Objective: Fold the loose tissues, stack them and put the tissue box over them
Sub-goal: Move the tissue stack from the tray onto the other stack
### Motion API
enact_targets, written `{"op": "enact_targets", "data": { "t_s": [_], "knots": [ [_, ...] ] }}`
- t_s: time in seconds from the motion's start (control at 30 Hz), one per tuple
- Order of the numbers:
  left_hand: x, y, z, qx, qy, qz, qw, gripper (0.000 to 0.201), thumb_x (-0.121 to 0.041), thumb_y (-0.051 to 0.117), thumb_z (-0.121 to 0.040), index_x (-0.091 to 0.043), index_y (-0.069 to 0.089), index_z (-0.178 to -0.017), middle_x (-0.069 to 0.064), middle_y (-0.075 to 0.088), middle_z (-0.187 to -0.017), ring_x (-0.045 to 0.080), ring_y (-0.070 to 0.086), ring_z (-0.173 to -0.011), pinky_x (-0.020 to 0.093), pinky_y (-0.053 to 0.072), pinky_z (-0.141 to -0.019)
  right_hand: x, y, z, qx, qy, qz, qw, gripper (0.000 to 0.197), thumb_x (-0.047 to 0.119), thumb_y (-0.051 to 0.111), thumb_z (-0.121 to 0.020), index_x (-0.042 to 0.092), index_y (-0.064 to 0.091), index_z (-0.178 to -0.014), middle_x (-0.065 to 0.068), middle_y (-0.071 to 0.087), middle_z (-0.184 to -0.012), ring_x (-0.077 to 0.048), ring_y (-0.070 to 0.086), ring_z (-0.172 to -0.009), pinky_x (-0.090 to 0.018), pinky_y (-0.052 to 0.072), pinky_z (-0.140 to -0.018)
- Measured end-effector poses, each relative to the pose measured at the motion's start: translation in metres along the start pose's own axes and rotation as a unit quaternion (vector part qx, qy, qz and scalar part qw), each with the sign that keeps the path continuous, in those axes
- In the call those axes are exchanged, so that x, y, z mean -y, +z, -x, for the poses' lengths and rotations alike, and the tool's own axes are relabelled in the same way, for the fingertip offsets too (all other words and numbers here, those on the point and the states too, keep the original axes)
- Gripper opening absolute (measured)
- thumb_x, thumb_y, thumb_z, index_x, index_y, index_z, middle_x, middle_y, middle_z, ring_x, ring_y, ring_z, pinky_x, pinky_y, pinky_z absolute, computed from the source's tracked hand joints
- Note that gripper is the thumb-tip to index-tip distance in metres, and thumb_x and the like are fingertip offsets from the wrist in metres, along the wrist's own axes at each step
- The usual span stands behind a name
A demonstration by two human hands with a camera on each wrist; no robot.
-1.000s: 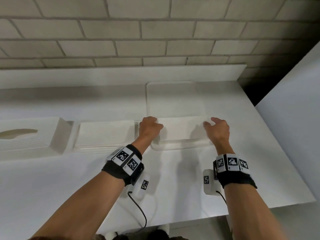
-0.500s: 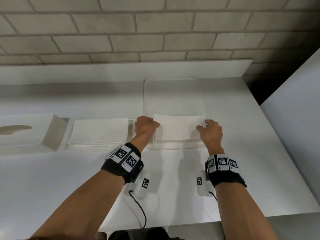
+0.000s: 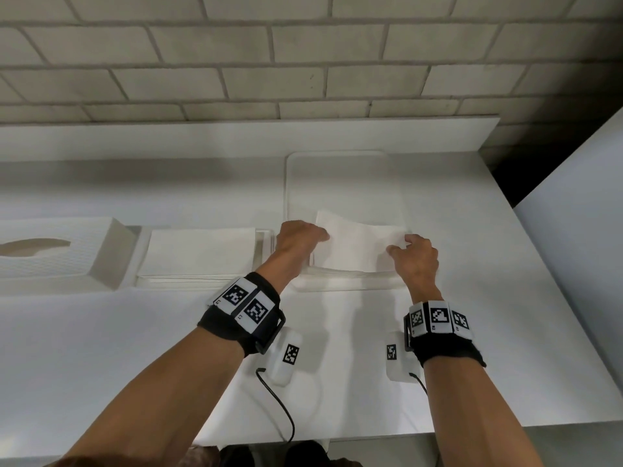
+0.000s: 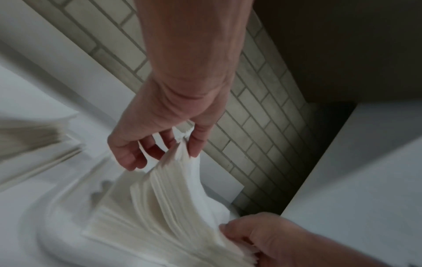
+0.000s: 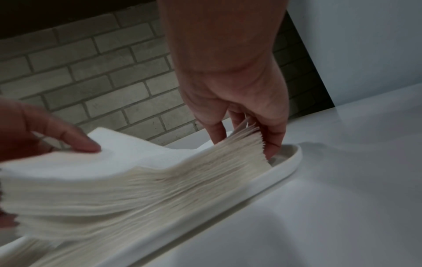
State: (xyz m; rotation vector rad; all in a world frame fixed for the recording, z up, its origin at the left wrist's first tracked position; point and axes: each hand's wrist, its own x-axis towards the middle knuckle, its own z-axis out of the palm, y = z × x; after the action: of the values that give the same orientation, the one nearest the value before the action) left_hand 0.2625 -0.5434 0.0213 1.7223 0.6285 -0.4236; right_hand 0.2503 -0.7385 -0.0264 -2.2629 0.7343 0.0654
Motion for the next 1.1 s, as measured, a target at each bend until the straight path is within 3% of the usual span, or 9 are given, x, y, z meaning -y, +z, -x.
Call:
{"op": "enact_targets", "data": {
  "t_s": [0.13,0.33,0.43,0.53,0.7,0.8,0.87,0.97,1.1],
  "knots": [
    [-0.007,0.003,0.006,0.037,0.005,0.046,0.998,0.018,-0.013,0.071,-0.078,-0.009,0.061,-0.093,0.004,0.061,-0.092,0.024,0.059,-0.097,0.027,0.046,-0.071,0.001,0.000,0.000,-0.001,0.004,-0.002,1.000,0.048,0.021,0.063,-0.089,0.005,0.054,-0.133,-0.013,0.058,-0.135,-0.032,0.054,-0.123,-0.039,0.041,-0.102],
    [-0.008,-0.002,0.004,0.059,-0.017,0.076,0.995,0.054,-0.020,0.077,-0.056,-0.005,0.064,-0.107,0.013,0.065,-0.118,0.031,0.062,-0.108,0.043,0.049,-0.098,0.000,-0.001,0.000,0.000,0.012,-0.013,1.000,0.047,0.023,0.066,-0.086,0.005,0.058,-0.128,-0.013,0.062,-0.128,-0.033,0.054,-0.120,-0.042,0.044,-0.101],
    [-0.004,-0.006,0.001,0.087,-0.040,0.068,0.993,0.049,-0.019,0.077,-0.059,-0.008,0.066,-0.105,0.011,0.065,-0.117,0.033,0.062,-0.109,0.046,0.049,-0.099,0.000,0.000,-0.001,0.000,0.015,-0.015,1.000,0.045,0.022,0.067,-0.085,0.005,0.059,-0.127,-0.014,0.063,-0.126,-0.033,0.057,-0.117,-0.040,0.045,-0.097],
    [-0.005,-0.005,0.002,0.115,-0.039,0.048,0.991,0.062,-0.020,0.076,-0.054,-0.007,0.063,-0.114,0.014,0.062,-0.122,0.035,0.062,-0.111,0.048,0.051,-0.096,0.001,-0.001,-0.001,-0.001,0.016,-0.016,1.000,0.045,0.021,0.066,-0.085,0.005,0.059,-0.127,-0.014,0.064,-0.125,-0.033,0.057,-0.116,-0.040,0.045,-0.096],
    [-0.020,0.001,0.016,0.137,0.014,0.067,0.988,0.044,-0.012,0.072,-0.071,-0.002,0.065,-0.112,0.016,0.069,-0.110,0.032,0.068,-0.094,0.038,0.059,-0.077,-0.003,-0.007,-0.004,0.010,0.031,-0.055,0.998,0.046,0.031,0.066,-0.084,0.009,0.062,-0.125,-0.010,0.065,-0.123,-0.031,0.058,-0.116,-0.040,0.047,-0.100],
    [-0.029,0.001,0.022,0.165,0.045,0.112,0.979,0.034,-0.007,0.066,-0.081,0.003,0.065,-0.113,0.013,0.070,-0.100,0.027,0.067,-0.087,0.033,0.055,-0.068,-0.007,-0.018,-0.004,-0.038,0.045,-0.115,0.992,0.049,0.052,0.049,-0.089,0.008,0.070,-0.096,-0.013,0.071,-0.106,-0.033,0.063,-0.105,-0.043,0.049,-0.097],
    [-0.036,-0.001,0.032,0.190,0.069,0.138,0.970,0.032,-0.008,0.065,-0.081,0.003,0.066,-0.110,0.013,0.070,-0.102,0.028,0.067,-0.092,0.033,0.055,-0.071,-0.011,-0.026,-0.002,-0.077,0.083,-0.235,0.965,0.060,0.058,0.037,-0.094,0.007,0.069,-0.094,-0.015,0.071,-0.104,-0.032,0.066,-0.097,-0.044,0.053,-0.089],
    [-0.050,-0.009,0.050,0.236,0.100,0.167,0.952,0.015,-0.008,0.064,-0.080,-0.005,0.069,-0.094,0.011,0.068,-0.098,0.025,0.066,-0.090,0.032,0.053,-0.070,-0.015,-0.041,0.005,-0.035,0.123,-0.414,0.901,0.068,0.059,0.025,-0.098,0.003,0.064,-0.105,-0.017,0.069,-0.110,-0.027,0.066,-0.091,-0.037,0.054,-0.077],
    [-0.068,-0.036,0.070,0.270,0.129,0.210,0.931,0.008,-0.007,0.060,-0.083,-0.014,0.062,-0.079,0.004,0.063,-0.081,0.019,0.062,-0.073,0.027,0.050,-0.065,-0.004,-0.051,0.026,0.077,0.131,-0.559,0.815,0.066,0.057,0.022,-0.099,0.004,0.060,-0.099,-0.019,0.063,-0.117,-0.037,0.061,-0.106,-0.053,0.048,-0.096]
  ]
}}
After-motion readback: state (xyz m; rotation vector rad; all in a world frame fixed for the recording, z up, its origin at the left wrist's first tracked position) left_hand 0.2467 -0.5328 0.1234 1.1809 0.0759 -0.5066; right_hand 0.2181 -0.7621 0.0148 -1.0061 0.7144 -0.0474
